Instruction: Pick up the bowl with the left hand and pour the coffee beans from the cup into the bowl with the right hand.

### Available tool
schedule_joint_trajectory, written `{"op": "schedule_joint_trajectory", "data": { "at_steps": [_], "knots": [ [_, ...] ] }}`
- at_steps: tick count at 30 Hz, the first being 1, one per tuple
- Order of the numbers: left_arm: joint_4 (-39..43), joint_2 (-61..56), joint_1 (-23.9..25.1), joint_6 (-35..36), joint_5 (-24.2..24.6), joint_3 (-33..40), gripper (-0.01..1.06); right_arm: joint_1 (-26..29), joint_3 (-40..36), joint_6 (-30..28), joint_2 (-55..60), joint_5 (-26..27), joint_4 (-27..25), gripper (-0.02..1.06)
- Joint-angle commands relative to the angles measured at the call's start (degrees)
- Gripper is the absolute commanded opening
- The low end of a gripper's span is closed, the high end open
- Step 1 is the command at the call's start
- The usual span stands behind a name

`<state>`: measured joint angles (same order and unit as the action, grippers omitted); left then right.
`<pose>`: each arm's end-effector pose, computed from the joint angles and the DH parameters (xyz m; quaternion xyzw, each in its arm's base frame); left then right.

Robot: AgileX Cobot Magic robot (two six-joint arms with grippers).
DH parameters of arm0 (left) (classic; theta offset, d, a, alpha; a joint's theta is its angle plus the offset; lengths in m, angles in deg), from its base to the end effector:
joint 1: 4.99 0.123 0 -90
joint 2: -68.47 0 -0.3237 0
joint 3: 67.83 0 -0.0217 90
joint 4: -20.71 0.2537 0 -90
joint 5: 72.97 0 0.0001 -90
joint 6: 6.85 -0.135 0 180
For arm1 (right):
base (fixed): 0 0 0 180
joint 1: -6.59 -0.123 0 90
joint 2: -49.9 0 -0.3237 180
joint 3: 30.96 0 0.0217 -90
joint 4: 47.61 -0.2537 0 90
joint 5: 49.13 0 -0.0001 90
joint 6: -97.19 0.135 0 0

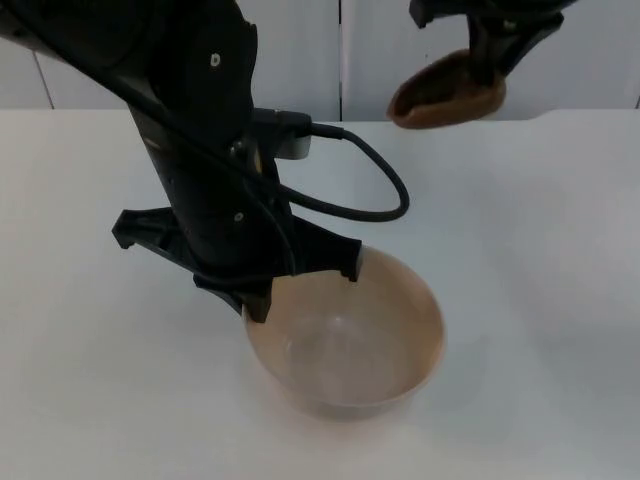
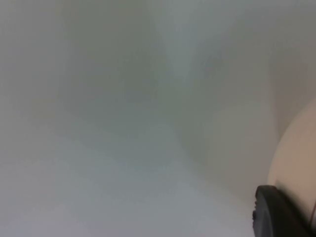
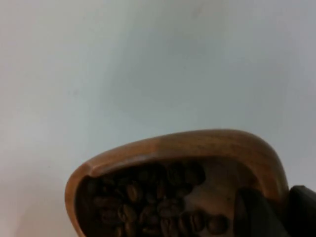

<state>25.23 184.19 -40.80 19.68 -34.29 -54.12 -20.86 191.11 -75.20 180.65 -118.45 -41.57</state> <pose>0.3105 -0.2158 0.1383 0.1084 0.9883 -0.0299 0.1029 0.4631 0.2256 0.2713 -0.1776 0.9641 0.0079 0.1973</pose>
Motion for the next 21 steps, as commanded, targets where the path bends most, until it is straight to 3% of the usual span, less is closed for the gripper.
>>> {"op": "schedule_joint_trajectory", "data": {
  "at_steps": [1,9,21],
  "knots": [
    [0.05,-0.06,-0.15,0.35,-0.01,0.21,0.00,-0.22,0.03,-1.00,-2.27,-0.65,-0.37,0.00],
    [0.24,-0.06,-0.15,0.35,-0.01,0.21,0.00,-0.22,-4.94,-2.73,-7.87,-0.65,-2.30,0.00],
    [0.06,-0.06,-0.15,0.35,-0.45,0.21,0.00,-0.22,-30.13,-2.59,-23.93,4.87,-3.20,0.00]
  ]
}}
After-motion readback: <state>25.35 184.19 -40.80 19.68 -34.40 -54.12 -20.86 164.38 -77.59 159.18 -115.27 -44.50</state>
